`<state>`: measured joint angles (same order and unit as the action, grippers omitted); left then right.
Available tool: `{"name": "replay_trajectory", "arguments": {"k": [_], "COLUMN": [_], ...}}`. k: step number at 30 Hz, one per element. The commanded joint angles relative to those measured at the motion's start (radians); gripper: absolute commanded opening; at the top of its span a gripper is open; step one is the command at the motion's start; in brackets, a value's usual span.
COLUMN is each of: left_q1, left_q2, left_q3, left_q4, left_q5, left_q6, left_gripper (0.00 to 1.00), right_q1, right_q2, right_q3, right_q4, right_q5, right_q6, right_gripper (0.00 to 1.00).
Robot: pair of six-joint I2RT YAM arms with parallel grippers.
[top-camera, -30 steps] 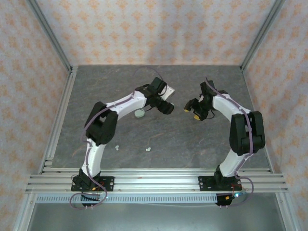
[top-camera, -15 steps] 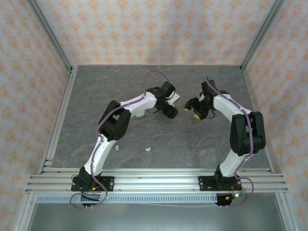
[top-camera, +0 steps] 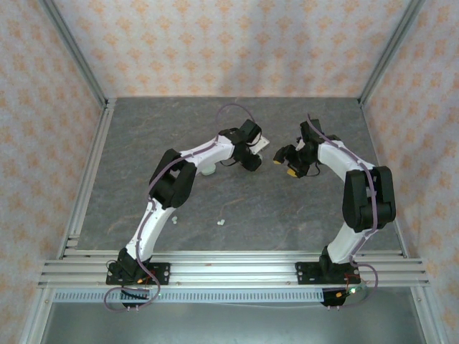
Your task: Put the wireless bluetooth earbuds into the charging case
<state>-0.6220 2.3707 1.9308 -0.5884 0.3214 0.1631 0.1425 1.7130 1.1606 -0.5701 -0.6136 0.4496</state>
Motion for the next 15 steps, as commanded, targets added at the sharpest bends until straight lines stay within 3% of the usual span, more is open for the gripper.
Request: {"name": "replay_trajectory", "arguments": {"k": [1,10,15], "left_q1": [0.001,0.005,0.019], "left_q2": [-0.046,-0.275,-0.446], "left_q3": [-0.073,-0.289,-0.440], "left_q4": [0.038,0.095,0.129], "left_q5": [0.061,0.197,0.348], "left_q6": [0.031,0.098,0.122], "left_gripper": [0.27,0.24,0.24], "right_q1": [-0.014,-0.020,0.009], "right_q2": [-0.044,-0.152,-0.272], "right_q3": [-0.019,-0.069,-0.131], "right_q4": [0.031,0.064,0.081], "right_q5": [-0.040,-0.131,-0.203], "right_q6": [0.022,0.082,0.115], "right_gripper": [0.65,0.64,0.63]}}
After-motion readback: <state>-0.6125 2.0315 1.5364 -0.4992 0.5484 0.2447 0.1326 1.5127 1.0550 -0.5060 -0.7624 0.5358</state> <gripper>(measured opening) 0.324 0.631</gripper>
